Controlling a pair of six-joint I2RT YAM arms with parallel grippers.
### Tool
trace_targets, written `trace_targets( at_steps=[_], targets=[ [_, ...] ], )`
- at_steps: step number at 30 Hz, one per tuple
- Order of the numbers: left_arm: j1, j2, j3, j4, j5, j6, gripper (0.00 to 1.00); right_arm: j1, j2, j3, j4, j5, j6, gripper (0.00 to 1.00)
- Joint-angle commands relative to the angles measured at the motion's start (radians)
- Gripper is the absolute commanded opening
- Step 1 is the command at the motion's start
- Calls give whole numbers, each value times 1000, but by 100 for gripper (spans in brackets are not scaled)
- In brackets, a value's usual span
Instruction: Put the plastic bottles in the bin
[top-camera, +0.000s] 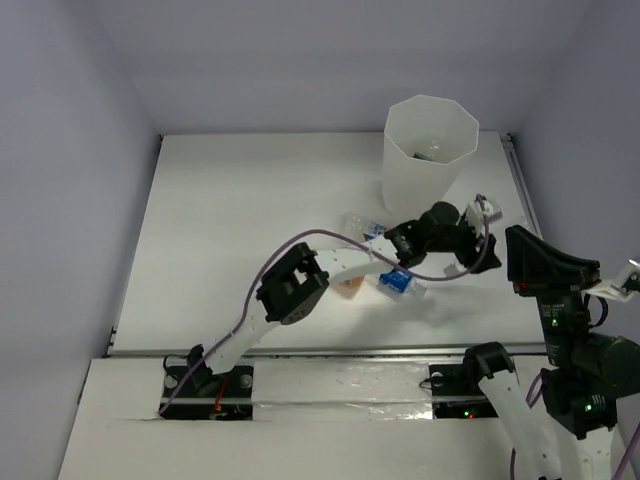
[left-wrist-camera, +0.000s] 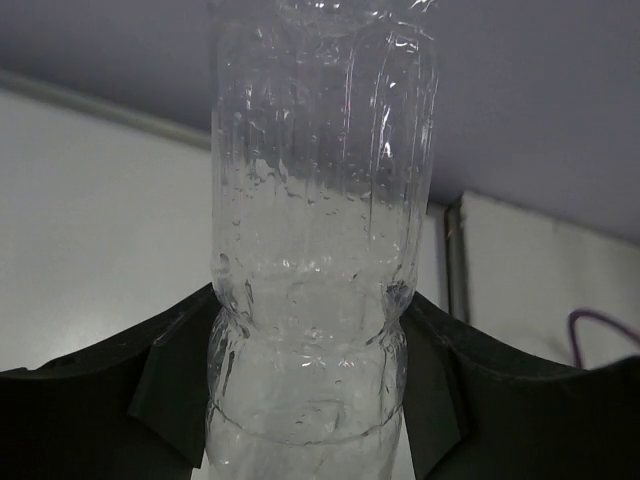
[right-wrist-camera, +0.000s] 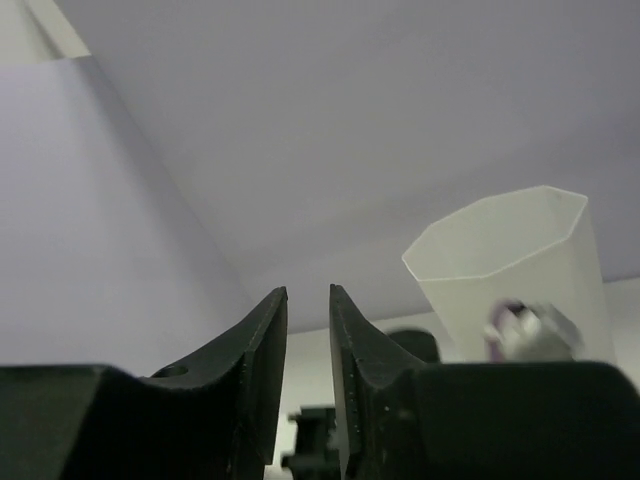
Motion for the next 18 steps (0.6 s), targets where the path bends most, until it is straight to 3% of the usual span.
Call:
trace_targets(
  at_steps=[1, 4, 10, 14, 18],
  targets=[
    [84, -231, -7, 274, 122, -147, 42, -6, -50, 51, 75, -91, -32, 28],
    [123, -303, -38, 320, 152, -168, 42, -6, -41, 50, 99, -180, -35, 27],
    [216, -473, -159, 403, 160, -190, 42, -6, 39, 30, 201, -545, -14, 23],
    [285, -580, -227, 429, 110, -176, 42, -6, 105, 40, 143, -588, -32, 23],
    [339, -579, -179, 433, 55, -164, 42, -6, 126, -3, 194, -582, -21, 22]
  ],
)
